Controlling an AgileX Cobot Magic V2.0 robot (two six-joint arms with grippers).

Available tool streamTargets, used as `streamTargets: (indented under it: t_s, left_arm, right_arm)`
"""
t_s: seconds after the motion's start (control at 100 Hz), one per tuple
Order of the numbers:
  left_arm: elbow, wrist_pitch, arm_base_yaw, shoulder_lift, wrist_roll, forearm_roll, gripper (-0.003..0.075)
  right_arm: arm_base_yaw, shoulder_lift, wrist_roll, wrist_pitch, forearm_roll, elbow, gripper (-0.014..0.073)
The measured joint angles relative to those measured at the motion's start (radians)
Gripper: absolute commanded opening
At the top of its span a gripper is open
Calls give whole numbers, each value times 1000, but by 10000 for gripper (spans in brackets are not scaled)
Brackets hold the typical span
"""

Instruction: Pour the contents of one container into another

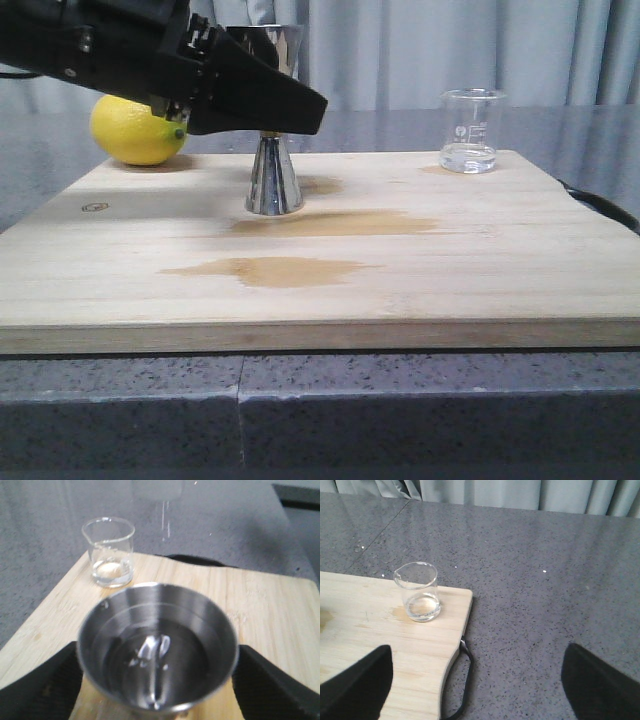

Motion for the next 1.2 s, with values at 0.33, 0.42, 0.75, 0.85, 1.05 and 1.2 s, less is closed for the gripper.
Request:
streamTargets:
  t_s: [0.33,0.42,0.75,0.85,1.05,1.2]
  left_arm:
    - [1,-200,0,-234,-403,423,568]
    - [-9,-210,0,-308,-588,581,568]
    - [-98,-132,0,-555,-1321,1216,568]
    - [-102,-66,0,-615,-1480,1363,568]
    - [-102,77,2,-689,-1746,1598,568]
    - [-52,92,86,-738,-1821,1615,568]
  right_arm:
    - [0,0,0,0,8,0,594]
    - [0,0,0,36,25,-10,594]
    - [0,-2,-35,402,61,-145,594]
    - [0,1,-126,564,145,-207,594]
    - [0,38,-326,794,344,-334,594]
    - [0,42,-374,785,398,-356,547]
